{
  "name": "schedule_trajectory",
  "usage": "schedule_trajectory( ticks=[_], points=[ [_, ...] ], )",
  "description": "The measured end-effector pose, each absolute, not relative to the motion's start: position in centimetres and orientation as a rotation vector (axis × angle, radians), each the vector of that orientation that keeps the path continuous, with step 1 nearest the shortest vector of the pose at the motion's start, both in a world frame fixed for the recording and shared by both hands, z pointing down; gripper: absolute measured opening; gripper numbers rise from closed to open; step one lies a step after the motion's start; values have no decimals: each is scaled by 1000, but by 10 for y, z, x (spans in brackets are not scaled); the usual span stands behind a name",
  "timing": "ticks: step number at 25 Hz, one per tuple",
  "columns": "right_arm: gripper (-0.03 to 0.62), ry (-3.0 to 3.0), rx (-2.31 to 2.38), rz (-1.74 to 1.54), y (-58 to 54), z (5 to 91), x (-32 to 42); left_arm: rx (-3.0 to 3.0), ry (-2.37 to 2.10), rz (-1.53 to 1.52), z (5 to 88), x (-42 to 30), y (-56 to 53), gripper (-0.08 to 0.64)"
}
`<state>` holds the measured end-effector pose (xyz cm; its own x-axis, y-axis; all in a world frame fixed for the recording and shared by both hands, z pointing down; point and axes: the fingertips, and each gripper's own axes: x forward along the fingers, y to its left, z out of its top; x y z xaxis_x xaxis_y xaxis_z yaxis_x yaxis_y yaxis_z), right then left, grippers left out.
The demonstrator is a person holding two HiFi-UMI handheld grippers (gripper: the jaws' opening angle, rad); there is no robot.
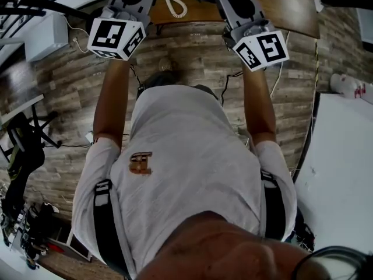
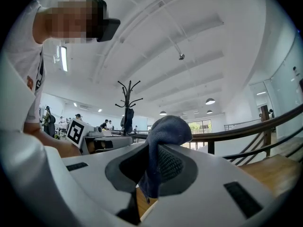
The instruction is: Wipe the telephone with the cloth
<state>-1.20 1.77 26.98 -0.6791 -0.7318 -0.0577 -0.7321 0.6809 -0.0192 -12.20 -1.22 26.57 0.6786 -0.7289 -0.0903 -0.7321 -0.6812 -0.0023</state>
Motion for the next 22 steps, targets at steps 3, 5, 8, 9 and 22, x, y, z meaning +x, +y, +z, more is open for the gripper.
schedule_trajectory(
  ticks=[3, 5, 8, 9, 22],
  points=[
    [60, 2827, -1251, -1, -22, 275, -22, -2863, 1224, 109, 274, -130, -53, 18],
    [60, 2827, -1267, -6, -42, 277, -22, -2878, 1212, 95, 278, -131, -73, 18],
    [60, 2827, -1302, -28, -72, 285, -21, -2913, 1191, 59, 288, -128, -103, 18],
    [60, 2828, -1313, -36, -82, 288, -22, -2927, 1184, 45, 293, -127, -113, 18],
    [60, 2872, -1349, -117, -164, 314, -19, -3033, 1250, -104, 344, -124, -199, 18]
  ],
)
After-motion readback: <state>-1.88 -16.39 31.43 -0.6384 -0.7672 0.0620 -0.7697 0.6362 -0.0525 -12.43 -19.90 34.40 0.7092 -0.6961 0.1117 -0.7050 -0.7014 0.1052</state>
